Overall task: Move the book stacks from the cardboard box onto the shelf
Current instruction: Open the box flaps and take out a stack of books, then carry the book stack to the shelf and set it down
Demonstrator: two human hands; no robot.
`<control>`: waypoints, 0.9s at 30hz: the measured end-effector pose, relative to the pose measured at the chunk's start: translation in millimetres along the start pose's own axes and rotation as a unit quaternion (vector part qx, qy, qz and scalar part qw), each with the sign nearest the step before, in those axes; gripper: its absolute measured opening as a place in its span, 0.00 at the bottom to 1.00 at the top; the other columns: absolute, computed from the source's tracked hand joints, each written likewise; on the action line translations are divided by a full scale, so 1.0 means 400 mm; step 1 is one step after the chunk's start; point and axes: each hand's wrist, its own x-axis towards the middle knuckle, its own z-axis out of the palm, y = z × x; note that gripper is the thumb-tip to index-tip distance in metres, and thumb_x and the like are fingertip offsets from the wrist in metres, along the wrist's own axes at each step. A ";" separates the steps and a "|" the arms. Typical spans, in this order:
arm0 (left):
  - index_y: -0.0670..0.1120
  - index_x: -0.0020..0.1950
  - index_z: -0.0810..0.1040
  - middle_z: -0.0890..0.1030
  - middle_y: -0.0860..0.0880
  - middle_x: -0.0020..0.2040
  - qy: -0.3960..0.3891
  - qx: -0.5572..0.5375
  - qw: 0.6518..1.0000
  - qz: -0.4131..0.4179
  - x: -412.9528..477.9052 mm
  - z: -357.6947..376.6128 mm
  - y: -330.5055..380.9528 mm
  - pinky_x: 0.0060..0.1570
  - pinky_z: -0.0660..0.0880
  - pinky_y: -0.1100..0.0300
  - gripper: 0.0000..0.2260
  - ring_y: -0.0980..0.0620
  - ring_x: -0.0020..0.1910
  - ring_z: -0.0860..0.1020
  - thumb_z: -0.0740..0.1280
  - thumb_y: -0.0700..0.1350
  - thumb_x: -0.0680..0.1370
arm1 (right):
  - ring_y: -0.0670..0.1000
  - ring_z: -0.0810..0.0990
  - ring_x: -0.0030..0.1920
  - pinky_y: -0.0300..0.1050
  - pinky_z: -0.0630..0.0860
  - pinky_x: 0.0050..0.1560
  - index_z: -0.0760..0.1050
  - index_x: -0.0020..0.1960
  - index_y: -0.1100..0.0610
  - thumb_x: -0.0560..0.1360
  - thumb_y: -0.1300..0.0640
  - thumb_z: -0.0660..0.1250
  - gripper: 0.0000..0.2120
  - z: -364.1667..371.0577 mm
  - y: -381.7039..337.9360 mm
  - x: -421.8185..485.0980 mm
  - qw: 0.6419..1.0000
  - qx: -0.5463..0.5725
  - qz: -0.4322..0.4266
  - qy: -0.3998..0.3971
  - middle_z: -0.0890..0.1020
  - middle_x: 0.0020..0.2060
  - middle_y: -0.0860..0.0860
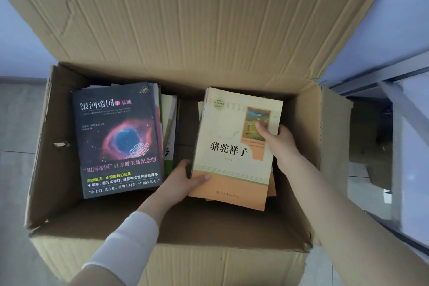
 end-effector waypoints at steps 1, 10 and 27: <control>0.44 0.72 0.62 0.76 0.45 0.65 0.001 -0.003 1.000 0.000 0.002 0.000 -0.001 0.58 0.73 0.57 0.32 0.48 0.60 0.76 0.70 0.52 0.73 | 0.47 0.79 0.39 0.42 0.72 0.32 0.71 0.61 0.60 0.72 0.52 0.70 0.22 0.000 -0.007 0.003 1.000 0.012 0.005 -0.002 0.81 0.49 0.54; 0.43 0.71 0.64 0.76 0.46 0.64 0.008 -0.056 0.998 0.002 -0.018 0.007 -0.004 0.62 0.75 0.48 0.33 0.47 0.61 0.76 0.72 0.53 0.72 | 0.48 0.80 0.37 0.42 0.73 0.30 0.70 0.62 0.62 0.70 0.57 0.72 0.23 -0.009 -0.027 -0.015 0.997 0.076 0.034 -0.005 0.82 0.46 0.53; 0.50 0.54 0.72 0.82 0.53 0.53 -0.033 -0.230 0.967 0.102 -0.326 -0.055 0.038 0.47 0.80 0.62 0.11 0.55 0.50 0.81 0.69 0.40 0.75 | 0.52 0.81 0.47 0.52 0.75 0.60 0.74 0.48 0.54 0.67 0.67 0.71 0.14 -0.125 -0.150 -0.354 0.987 0.024 -0.104 -0.123 0.82 0.45 0.51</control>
